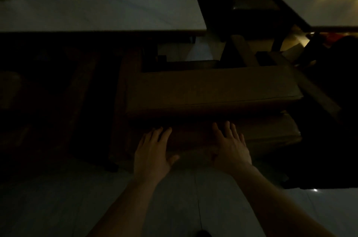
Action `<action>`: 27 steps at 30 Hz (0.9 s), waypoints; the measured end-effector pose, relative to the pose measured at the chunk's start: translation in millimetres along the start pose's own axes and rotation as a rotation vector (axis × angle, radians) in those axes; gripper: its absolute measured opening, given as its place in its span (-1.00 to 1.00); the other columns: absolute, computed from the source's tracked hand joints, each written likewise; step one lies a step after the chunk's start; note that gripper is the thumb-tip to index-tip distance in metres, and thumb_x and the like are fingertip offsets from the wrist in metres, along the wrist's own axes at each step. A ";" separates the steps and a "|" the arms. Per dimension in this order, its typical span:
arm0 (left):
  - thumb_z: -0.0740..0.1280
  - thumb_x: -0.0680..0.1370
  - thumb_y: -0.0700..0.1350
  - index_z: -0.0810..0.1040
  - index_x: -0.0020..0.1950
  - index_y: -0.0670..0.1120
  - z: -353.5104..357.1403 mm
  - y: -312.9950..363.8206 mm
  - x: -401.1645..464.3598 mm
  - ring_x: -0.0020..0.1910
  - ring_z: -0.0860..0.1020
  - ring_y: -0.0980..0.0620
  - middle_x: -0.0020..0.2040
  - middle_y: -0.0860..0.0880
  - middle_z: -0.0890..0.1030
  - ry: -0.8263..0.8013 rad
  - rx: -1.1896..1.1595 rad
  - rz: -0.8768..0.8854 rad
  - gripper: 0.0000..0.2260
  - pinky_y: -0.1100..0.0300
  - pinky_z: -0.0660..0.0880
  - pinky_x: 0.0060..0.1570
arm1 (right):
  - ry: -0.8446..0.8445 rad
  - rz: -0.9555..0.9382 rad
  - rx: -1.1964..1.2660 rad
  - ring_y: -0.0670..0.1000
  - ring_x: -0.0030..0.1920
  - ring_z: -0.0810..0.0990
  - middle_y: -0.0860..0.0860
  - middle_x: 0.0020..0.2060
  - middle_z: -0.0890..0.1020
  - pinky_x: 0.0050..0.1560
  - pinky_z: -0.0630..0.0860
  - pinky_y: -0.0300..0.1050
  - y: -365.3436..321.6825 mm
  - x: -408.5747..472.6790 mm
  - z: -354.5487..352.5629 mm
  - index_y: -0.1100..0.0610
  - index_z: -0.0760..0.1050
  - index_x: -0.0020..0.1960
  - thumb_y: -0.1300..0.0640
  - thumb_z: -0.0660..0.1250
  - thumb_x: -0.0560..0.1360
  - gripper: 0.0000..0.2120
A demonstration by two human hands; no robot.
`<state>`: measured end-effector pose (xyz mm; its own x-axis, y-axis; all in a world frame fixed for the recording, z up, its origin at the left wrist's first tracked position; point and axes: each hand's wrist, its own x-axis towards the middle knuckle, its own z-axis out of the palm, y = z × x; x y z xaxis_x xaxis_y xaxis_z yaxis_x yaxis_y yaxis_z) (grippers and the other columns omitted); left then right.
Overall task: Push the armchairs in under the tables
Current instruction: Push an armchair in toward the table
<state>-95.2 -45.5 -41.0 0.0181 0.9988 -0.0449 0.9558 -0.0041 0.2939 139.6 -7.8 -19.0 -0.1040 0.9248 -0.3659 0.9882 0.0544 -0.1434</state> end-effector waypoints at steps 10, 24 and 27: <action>0.26 0.48 0.37 0.01 0.57 0.16 -75.1 82.3 -9.4 0.55 0.07 -0.04 0.59 0.02 0.13 0.053 0.002 0.129 -0.23 -0.04 0.07 0.50 | 0.165 0.084 0.054 0.16 0.61 -0.18 0.11 0.62 -0.14 0.58 -0.02 0.23 34.4 -88.2 -79.7 -0.10 -0.19 0.62 -0.38 0.19 0.52 -0.13; 0.25 0.49 0.36 0.04 0.57 0.16 -87.0 378.4 -60.2 0.56 0.04 -0.03 0.59 0.02 0.11 0.063 -0.022 0.284 -0.26 -0.04 0.08 0.50 | 0.346 0.185 0.143 0.16 0.60 -0.18 0.10 0.62 -0.14 0.57 -0.09 0.21 303.9 -233.4 -149.2 -0.14 -0.19 0.61 -0.38 0.24 0.50 -0.10; 0.26 0.48 0.36 0.05 0.57 0.16 -70.6 448.7 -73.1 0.55 0.07 -0.03 0.58 0.03 0.13 0.062 -0.056 0.322 -0.25 -0.05 0.11 0.50 | 0.368 0.248 0.140 0.17 0.61 -0.17 0.10 0.62 -0.12 0.57 -0.06 0.22 373.1 -267.0 -155.2 -0.13 -0.16 0.62 -0.41 0.22 0.49 -0.10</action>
<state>311.6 -116.9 161.5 0.2971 0.9477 0.1169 0.8861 -0.3192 0.3360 553.6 -176.0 167.9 0.2052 0.9770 -0.0580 0.9507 -0.2131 -0.2252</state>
